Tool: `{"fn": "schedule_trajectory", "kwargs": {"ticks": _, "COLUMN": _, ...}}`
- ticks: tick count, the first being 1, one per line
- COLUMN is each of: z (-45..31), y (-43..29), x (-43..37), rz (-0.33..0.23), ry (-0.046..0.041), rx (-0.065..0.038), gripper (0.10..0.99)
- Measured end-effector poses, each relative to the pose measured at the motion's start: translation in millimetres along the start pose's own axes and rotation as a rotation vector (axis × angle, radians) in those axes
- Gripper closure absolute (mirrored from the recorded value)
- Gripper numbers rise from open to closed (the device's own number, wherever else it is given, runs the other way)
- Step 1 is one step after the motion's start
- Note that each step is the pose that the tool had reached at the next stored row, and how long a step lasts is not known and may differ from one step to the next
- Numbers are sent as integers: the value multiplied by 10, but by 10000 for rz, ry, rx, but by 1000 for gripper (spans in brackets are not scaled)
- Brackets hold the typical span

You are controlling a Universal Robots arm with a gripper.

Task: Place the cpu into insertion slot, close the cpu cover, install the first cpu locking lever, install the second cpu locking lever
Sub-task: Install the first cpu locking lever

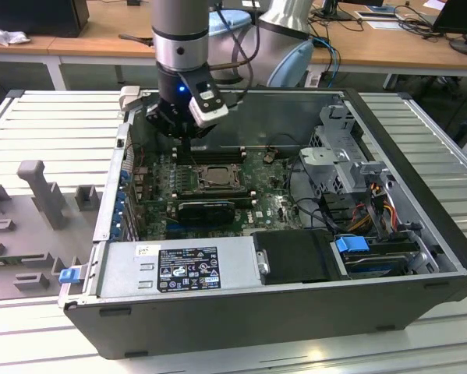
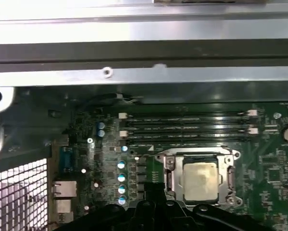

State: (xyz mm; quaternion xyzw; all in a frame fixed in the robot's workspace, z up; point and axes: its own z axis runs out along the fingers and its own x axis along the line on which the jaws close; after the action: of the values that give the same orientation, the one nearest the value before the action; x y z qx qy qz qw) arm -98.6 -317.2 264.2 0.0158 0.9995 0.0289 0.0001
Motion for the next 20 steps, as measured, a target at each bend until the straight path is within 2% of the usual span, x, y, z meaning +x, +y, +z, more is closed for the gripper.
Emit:
{"fn": "schedule_trajectory", "kwargs": {"ticks": 1, "z": 15, "y": 12, "x": 86, "rz": -1, "ry": -3, "rx": -1, "gripper": 980}}
{"fn": "schedule_trajectory", "kwargs": {"ticks": 2, "z": 36, "y": 54, "x": 149, "rz": -1, "ry": -2, "rx": 0, "gripper": 980}}
{"fn": "schedule_trajectory", "kwargs": {"ticks": 3, "z": 52, "y": 85, "x": 169, "rz": -7, "ry": -2, "rx": 0, "gripper": 980}}
{"fn": "schedule_trajectory", "kwargs": {"ticks": 9, "z": 93, "y": 209, "x": 179, "rz": -85, "ry": 2, "rx": 1, "gripper": 980}}
{"fn": "schedule_trajectory", "kwargs": {"ticks": 13, "z": 100, "y": 226, "x": 118, "rz": -84, "ry": 2, "rx": -1, "gripper": 980}}
{"fn": "schedule_trajectory", "kwargs": {"ticks": 14, "z": 102, "y": 229, "x": 72, "rz": -85, "ry": 2, "rx": -1, "gripper": 980}}
{"fn": "schedule_trajectory", "kwargs": {"ticks": 15, "z": 106, "y": 234, "x": -48, "rz": -85, "ry": 4, "rx": -2, "gripper": 980}}
{"fn": "schedule_trajectory", "kwargs": {"ticks": 16, "z": 108, "y": 235, "x": -88, "rz": -86, "ry": 5, "rx": -1, "gripper": 980}}
{"fn": "schedule_trajectory", "kwargs": {"ticks": 20, "z": 115, "y": 236, "x": -115, "rz": -86, "ry": 4, "rx": -1, "gripper": 980}}
